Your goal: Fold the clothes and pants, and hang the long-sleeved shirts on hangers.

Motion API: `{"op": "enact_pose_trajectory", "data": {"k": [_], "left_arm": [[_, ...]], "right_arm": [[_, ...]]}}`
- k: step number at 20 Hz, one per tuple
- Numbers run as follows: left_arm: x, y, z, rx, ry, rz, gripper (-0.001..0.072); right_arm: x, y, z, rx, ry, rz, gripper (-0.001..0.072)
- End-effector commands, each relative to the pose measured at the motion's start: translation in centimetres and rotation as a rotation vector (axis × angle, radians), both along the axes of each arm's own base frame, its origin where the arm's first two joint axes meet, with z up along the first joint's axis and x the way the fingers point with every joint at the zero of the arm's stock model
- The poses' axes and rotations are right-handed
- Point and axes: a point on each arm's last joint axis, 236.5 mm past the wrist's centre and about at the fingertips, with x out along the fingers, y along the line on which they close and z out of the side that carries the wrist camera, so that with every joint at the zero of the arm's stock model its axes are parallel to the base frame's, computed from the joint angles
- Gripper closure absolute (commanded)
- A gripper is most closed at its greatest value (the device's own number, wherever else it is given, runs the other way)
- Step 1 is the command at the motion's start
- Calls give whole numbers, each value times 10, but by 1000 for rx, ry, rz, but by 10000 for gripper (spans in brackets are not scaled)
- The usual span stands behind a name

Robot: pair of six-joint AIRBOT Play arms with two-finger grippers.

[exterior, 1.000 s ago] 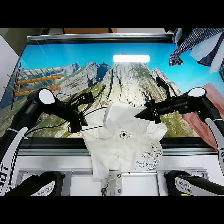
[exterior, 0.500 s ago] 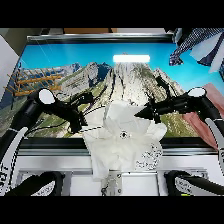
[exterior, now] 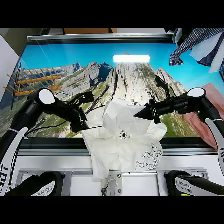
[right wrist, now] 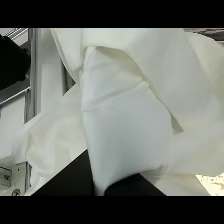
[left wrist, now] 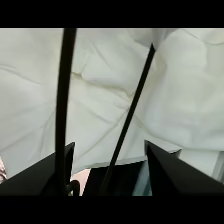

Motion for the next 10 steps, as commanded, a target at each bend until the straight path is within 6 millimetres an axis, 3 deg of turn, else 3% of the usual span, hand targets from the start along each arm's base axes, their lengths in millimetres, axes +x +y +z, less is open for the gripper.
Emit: {"op": "enact_pose_trajectory", "data": {"k": [1, 5, 10], "left_arm": [[0, 2, -1, 9, 7, 13, 280], [4, 8, 1, 9, 32, 97, 283], [8, 32, 24, -6, -9, 177, 282]], "right_arm": [[1, 1, 3, 11, -5, -2, 705], [4, 4, 11, 46, -6, -16, 706], [4, 4, 10, 46, -6, -16, 706]]}}
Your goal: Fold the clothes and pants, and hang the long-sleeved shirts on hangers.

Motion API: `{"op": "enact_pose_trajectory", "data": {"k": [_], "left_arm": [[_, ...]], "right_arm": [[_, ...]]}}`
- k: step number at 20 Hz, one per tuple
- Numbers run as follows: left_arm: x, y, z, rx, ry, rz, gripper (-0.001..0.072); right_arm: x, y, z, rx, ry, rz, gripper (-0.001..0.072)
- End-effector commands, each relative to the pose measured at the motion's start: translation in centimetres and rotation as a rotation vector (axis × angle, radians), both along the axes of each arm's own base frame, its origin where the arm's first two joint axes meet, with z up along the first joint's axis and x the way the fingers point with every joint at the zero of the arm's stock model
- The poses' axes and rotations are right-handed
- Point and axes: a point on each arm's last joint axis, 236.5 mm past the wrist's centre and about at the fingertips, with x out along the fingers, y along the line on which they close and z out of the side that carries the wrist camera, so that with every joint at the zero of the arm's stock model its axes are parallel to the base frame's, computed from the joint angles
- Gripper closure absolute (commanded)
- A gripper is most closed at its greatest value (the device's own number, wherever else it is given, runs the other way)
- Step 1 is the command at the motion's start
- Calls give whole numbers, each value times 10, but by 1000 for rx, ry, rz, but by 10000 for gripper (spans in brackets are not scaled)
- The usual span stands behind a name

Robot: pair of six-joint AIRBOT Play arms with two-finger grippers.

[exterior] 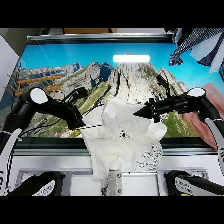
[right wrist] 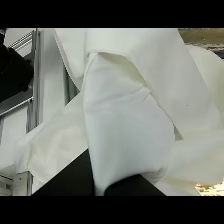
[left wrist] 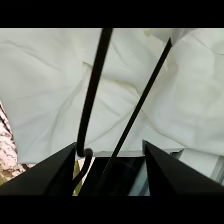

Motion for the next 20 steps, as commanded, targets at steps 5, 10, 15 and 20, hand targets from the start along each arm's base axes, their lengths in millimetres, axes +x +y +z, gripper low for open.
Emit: {"op": "enact_pose_trajectory", "data": {"k": [5, 10, 15, 20], "left_arm": [[4, 22, 12, 4, 10, 127, 282], [49, 72, 49, -58, -13, 494, 282], [76, 121, 96, -124, -161, 760, 283], [53, 107, 49, -145, -96, 844, 282]], "right_arm": [[0, 0, 4, 6, -7, -5, 706], [-4, -12, 21, 13, -41, -17, 706], [-4, -31, 51, 12, -91, -104, 706], [11, -49, 100, 111, -181, -250, 706]]}}
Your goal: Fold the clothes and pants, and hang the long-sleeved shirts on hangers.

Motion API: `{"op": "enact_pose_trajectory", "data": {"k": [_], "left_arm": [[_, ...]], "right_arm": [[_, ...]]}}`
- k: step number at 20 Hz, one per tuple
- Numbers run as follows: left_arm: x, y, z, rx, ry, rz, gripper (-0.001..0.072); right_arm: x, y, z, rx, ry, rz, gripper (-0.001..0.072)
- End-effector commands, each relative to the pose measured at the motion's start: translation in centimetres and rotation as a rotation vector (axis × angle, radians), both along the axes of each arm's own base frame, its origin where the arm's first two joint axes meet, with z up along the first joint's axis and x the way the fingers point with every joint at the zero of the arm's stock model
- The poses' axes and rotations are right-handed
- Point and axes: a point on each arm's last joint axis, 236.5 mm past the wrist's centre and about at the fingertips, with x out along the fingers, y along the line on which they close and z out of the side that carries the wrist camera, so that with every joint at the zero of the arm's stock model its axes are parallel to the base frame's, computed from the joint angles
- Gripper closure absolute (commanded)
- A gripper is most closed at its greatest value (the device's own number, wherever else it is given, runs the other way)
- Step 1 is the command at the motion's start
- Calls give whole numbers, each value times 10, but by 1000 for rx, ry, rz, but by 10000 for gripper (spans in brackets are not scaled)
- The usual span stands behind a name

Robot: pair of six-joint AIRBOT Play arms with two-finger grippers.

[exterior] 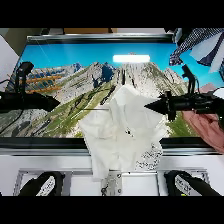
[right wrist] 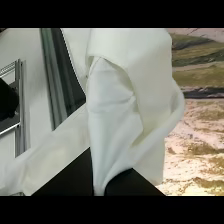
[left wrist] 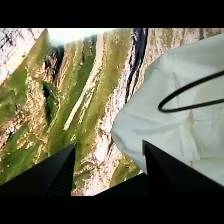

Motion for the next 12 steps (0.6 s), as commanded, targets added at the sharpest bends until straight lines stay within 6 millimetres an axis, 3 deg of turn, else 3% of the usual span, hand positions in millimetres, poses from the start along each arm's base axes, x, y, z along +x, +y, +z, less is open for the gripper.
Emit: {"op": "enact_pose_trajectory", "data": {"k": [1, 2, 3, 8, 12], "left_arm": [[-17, -18, -40, -40, 43, 40, 241], [-25, -35, -56, -66, 78, 23, 95], [-32, -55, -71, -106, 111, 14, 72], [-53, -165, -108, -244, 187, -124, 73], [-65, -224, -131, -224, 179, -166, 73]], "right_arm": [[11, -12, 32, 63, -65, -104, 706], [14, -13, 35, 66, -60, -129, 706], [16, -14, 36, 65, -61, -142, 706], [21, -16, 36, 71, -33, -176, 705], [24, -17, 36, 70, -36, -188, 705]]}}
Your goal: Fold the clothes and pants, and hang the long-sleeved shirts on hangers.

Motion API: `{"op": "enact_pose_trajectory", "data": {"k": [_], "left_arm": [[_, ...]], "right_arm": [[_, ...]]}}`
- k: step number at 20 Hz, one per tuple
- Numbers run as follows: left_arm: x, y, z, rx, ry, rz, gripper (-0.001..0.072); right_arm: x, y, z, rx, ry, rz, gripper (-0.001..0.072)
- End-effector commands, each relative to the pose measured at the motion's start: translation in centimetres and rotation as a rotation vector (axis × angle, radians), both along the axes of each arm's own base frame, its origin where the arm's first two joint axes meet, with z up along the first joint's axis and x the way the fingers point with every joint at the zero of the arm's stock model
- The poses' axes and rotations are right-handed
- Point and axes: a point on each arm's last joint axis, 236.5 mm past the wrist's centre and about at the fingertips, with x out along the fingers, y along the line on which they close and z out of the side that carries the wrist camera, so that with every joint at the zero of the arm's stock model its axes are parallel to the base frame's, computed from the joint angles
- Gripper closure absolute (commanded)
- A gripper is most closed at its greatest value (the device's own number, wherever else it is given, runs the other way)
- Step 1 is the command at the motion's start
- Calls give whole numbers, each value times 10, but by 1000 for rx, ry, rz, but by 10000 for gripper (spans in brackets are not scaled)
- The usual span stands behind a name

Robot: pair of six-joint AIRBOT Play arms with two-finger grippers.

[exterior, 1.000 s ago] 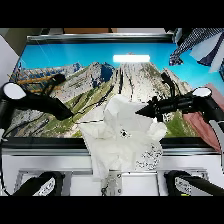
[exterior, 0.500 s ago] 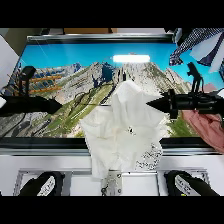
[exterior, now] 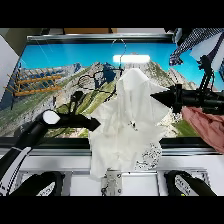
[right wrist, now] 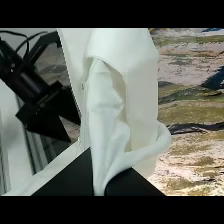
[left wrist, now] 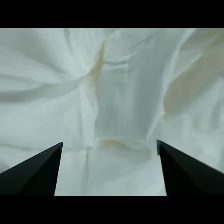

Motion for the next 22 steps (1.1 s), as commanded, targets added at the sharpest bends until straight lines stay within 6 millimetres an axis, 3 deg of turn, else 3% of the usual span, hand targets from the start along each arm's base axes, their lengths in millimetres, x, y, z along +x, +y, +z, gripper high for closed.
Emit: {"op": "enact_pose_trajectory", "data": {"k": [1, 5, 8, 9, 12, 18, 22], "left_arm": [[-7, -48, -22, -17, 1, 20, 73], [-12, -65, -44, 7, 9, 16, 92], [-2, -65, -52, 10, 5, 66, 94], [2, -63, -54, 9, 6, 90, 153], [16, -45, -56, 13, 18, 143, 689], [55, 38, -12, -42, 15, 323, 693], [65, 74, 5, -46, -18, 372, 693]], "right_arm": [[3, -1, 1, 2, 1, -17, 705], [3, -1, 1, 2, 1, -17, 705], [3, -1, 1, 2, 1, -16, 704], [3, -1, 1, 3, 1, -16, 705], [2, -1, 2, 2, -1, -15, 705], [-17, 5, 16, 8, 24, -2, 705], [-41, 9, 8, -21, 94, 73, 705]]}}
